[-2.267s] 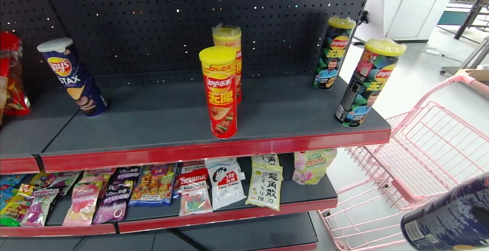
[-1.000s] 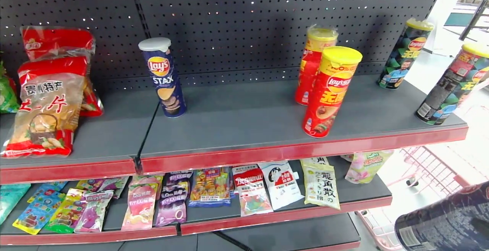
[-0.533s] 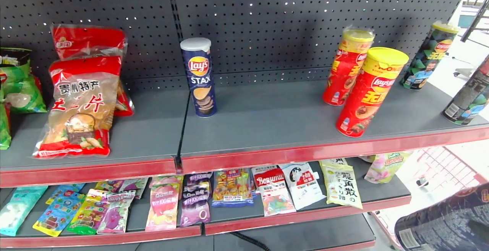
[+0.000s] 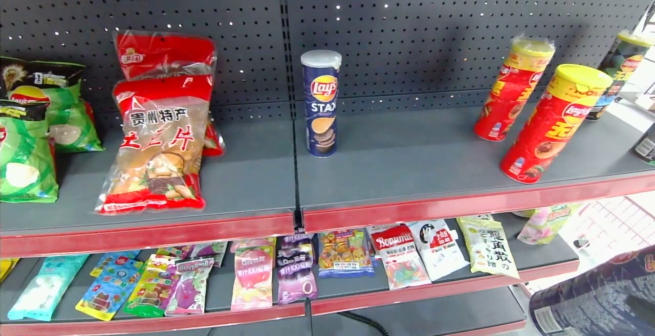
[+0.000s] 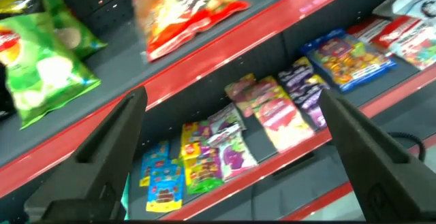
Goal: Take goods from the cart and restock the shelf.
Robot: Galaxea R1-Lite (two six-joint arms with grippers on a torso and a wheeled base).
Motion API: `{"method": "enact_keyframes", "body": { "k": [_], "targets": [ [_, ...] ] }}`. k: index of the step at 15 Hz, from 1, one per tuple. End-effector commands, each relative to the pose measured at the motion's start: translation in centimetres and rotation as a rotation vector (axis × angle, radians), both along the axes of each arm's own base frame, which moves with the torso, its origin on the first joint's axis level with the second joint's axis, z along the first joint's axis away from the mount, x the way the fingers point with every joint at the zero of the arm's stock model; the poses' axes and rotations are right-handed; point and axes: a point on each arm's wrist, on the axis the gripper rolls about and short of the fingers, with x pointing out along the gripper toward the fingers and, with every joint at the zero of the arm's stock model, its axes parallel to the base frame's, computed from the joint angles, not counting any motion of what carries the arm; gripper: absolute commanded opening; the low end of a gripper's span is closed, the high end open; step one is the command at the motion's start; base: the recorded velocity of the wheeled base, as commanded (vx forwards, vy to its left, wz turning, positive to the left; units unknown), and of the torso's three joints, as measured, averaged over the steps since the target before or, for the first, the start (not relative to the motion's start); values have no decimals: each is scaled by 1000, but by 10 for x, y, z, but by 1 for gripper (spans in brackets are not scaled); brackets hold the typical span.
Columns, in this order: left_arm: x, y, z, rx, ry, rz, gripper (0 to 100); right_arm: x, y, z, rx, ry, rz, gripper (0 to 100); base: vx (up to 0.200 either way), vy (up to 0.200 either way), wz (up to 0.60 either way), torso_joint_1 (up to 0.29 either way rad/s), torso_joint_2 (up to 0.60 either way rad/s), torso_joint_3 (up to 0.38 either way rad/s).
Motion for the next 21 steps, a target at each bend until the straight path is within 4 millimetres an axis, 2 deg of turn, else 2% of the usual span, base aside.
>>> {"method": "enact_keyframes", "body": {
  "k": [1, 5, 11, 13, 15, 21],
  "targets": [
    [0, 0, 0, 10, -2, -1, 100, 0, 0, 0, -1, 2, 1, 0, 0, 0, 0, 0, 0, 0],
    [0, 0, -3, 51, -8, 9, 100, 0, 0, -1, -3, 4, 1, 0, 0, 0, 0, 0, 0, 0],
    [2, 0, -7, 59, 6, 26, 100, 0, 0, -1, -5, 5, 3, 0, 200, 0, 0, 3, -3, 2],
    [2, 0, -7, 58, 0, 26, 100, 1, 0, -2, -8, 10, 3, 0, 0, 0, 0, 0, 0, 0],
    [5, -1, -16, 103, 24, 20, 100, 2, 1, -3, -15, 13, 6, 0, 0, 0, 0, 0, 0, 0],
    [7, -2, -16, 121, -8, -11, 100, 3, 1, -3, -16, 15, 3, 0, 0, 0, 0, 0, 0, 0]
  ]
}}
